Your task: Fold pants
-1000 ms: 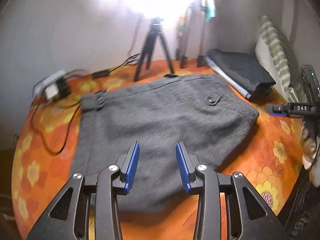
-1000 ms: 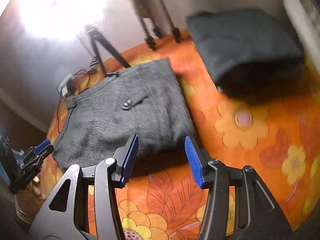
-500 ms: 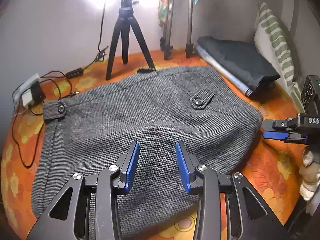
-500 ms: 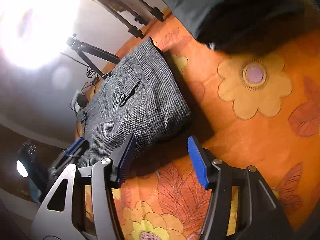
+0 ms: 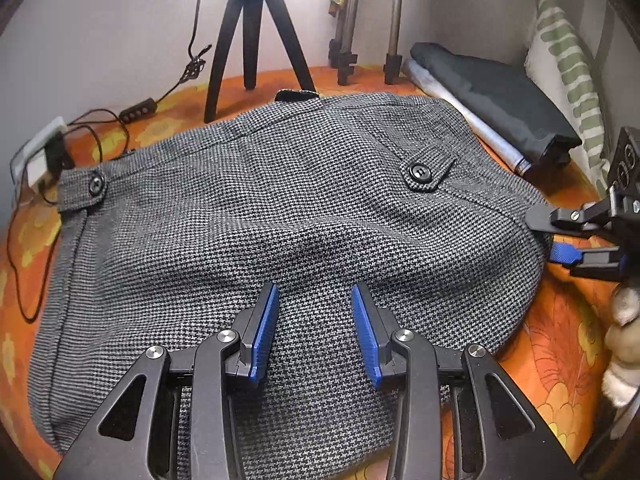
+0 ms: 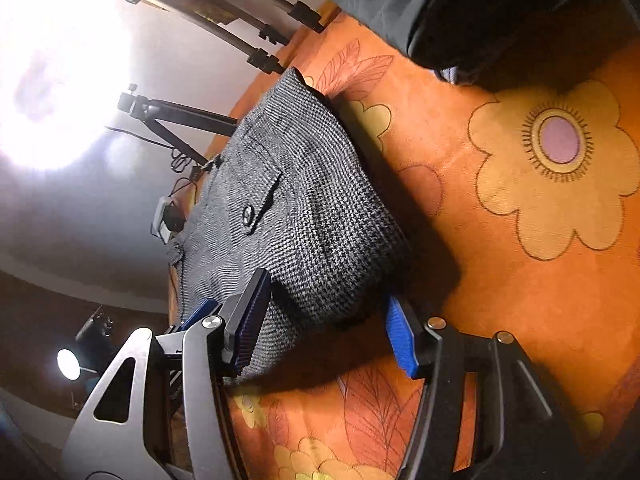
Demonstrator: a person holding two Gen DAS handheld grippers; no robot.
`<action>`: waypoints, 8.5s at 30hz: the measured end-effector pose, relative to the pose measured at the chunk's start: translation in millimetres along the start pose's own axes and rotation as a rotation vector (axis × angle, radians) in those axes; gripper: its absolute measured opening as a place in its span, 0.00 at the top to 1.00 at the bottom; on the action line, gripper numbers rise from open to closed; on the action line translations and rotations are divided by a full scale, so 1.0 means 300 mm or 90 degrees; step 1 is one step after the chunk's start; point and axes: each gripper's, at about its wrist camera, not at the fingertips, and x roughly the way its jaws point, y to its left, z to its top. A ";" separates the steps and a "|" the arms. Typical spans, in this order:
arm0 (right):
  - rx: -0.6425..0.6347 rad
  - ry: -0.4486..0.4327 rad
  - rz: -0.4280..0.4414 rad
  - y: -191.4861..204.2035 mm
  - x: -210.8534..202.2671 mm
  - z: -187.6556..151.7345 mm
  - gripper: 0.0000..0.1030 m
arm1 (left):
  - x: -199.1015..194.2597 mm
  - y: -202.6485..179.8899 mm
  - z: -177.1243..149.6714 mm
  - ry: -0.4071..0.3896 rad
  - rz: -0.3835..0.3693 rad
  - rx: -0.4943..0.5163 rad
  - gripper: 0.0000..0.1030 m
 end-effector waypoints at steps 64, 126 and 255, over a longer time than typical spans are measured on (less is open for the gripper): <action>-0.186 -0.100 -0.116 0.175 -0.032 -0.038 0.86 | 0.018 0.052 0.015 -0.031 0.037 -0.019 0.64; -0.796 0.033 -0.062 0.919 0.258 -0.731 0.71 | -0.573 0.663 -0.315 -0.153 0.070 -0.206 0.64; -0.368 0.163 0.101 0.562 0.557 0.017 0.37 | -0.042 0.731 -0.042 -0.041 -0.129 -0.296 0.35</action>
